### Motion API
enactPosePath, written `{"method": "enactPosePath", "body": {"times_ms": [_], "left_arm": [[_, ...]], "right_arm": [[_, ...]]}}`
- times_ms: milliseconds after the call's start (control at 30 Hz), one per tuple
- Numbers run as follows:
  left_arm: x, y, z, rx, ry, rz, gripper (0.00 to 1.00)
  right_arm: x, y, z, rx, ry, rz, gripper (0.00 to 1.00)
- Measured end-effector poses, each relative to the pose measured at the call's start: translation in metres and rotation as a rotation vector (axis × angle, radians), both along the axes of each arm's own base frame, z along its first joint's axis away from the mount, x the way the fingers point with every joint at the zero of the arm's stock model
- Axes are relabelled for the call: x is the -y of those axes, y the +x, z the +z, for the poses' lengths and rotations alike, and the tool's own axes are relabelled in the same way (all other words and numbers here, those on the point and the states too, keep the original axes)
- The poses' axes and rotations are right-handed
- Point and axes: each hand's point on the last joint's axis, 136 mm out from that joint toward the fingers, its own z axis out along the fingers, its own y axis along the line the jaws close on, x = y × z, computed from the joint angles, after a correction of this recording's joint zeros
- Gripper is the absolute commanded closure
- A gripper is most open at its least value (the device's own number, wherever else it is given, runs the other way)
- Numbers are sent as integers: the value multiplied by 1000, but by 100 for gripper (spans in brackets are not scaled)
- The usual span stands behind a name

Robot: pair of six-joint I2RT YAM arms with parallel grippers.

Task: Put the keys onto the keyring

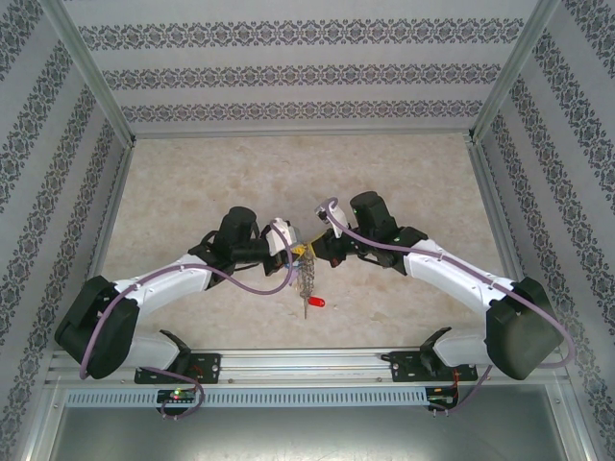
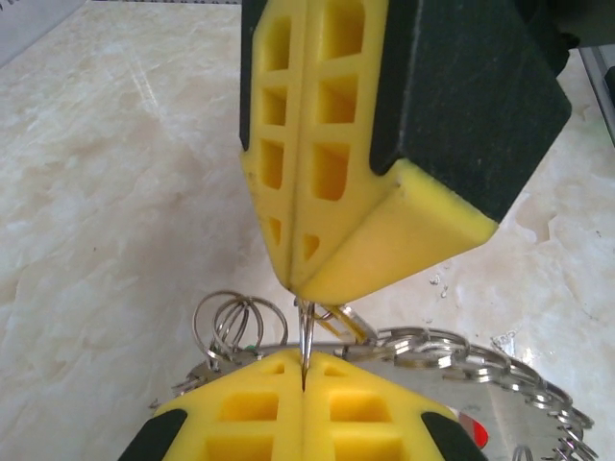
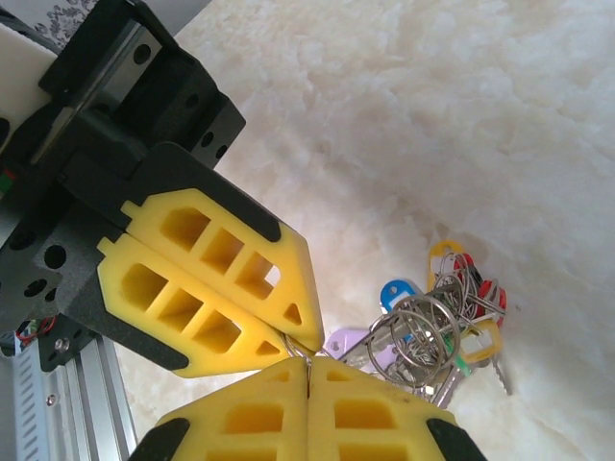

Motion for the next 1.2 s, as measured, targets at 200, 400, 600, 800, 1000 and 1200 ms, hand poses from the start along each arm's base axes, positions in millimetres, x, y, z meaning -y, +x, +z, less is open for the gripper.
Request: {"method": "enactPosePath", "body": {"times_ms": [200, 400, 600, 800, 1000, 1200], "left_arm": [[1, 1, 1, -3, -23, 12, 100], [0, 1, 3, 6, -20, 14, 100], [-1, 1, 3, 19, -11, 13, 100], [-2, 0, 5, 32, -9, 8, 100], [-2, 1, 6, 35, -10, 12, 100], [-2, 2, 6, 37, -8, 18, 100]], "right_arm": [[1, 1, -1, -3, -3, -7, 100], [1, 1, 1, 0, 0, -6, 100], [0, 2, 3, 4, 2, -5, 100], [0, 2, 4, 3, 2, -5, 100], [0, 2, 4, 5, 3, -5, 100], [-1, 3, 6, 7, 5, -6, 100]]}}
